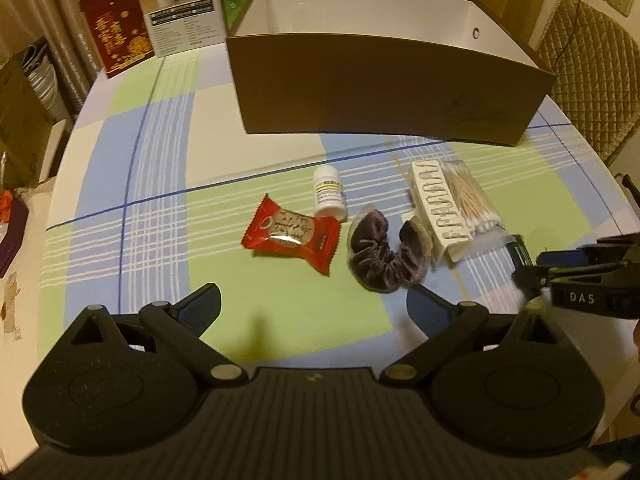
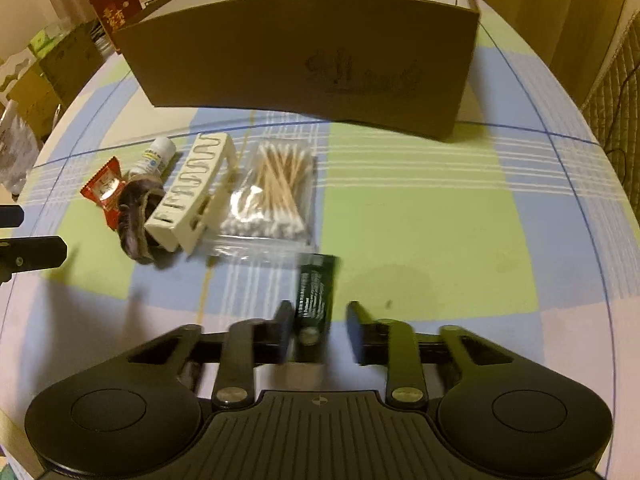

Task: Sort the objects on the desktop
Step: 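Grasp the green tube with the right tool while the left tool grasps the brown scrunchie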

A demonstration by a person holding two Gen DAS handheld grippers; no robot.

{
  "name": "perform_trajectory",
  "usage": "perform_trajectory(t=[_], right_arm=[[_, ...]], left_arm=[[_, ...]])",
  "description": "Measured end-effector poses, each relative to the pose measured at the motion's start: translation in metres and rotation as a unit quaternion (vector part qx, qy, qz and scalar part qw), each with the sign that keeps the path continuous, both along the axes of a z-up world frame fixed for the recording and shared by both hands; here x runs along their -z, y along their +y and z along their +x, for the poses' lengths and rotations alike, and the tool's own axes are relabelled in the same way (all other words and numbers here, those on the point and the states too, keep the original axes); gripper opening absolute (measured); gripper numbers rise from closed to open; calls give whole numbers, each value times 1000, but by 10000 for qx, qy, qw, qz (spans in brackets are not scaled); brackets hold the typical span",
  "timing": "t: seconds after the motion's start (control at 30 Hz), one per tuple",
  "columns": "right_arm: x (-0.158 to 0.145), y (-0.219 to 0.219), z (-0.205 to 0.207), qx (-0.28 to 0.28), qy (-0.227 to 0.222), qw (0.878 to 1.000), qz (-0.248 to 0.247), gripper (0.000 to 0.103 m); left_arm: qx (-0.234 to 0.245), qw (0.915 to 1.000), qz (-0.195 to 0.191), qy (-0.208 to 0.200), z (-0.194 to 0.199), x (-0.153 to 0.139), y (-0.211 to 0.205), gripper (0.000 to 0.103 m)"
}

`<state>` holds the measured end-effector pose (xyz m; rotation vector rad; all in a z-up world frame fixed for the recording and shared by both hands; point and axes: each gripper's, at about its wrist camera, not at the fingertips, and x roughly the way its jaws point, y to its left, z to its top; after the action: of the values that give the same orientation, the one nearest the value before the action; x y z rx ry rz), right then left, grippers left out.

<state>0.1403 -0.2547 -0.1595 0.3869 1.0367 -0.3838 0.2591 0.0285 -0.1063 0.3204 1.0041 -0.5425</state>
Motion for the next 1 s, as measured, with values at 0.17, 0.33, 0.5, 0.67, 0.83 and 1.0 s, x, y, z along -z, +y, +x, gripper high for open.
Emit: perform_trajectory(t=[0.17, 0.33, 0.5, 0.67, 0.83, 1.0], right_arm=[[0, -18, -16, 213, -32, 9998, -23, 15], [-2, -33, -34, 500, -47, 9987, -19, 15], [-4, -44, -52, 688, -21, 9976, -49, 15], [-6, -50, -65, 885, -40, 9961, -41, 15], [-7, -51, -69, 897, -67, 9959, -67, 15], [-6, -50, -71, 895, -99, 9959, -73, 16]], left_arm=[[281, 9996, -84, 31, 3, 5, -10, 95], [1058, 9940, -252, -93, 2, 12, -26, 90], [1702, 9851, -196, -170, 8, 25, -41, 78], [1900, 9815, -245, 47, 20, 38, -49, 69], [2029, 9785, -312, 174, 28, 48, -56, 60], [2029, 9779, -455, 224, 29, 54, -58, 40]])
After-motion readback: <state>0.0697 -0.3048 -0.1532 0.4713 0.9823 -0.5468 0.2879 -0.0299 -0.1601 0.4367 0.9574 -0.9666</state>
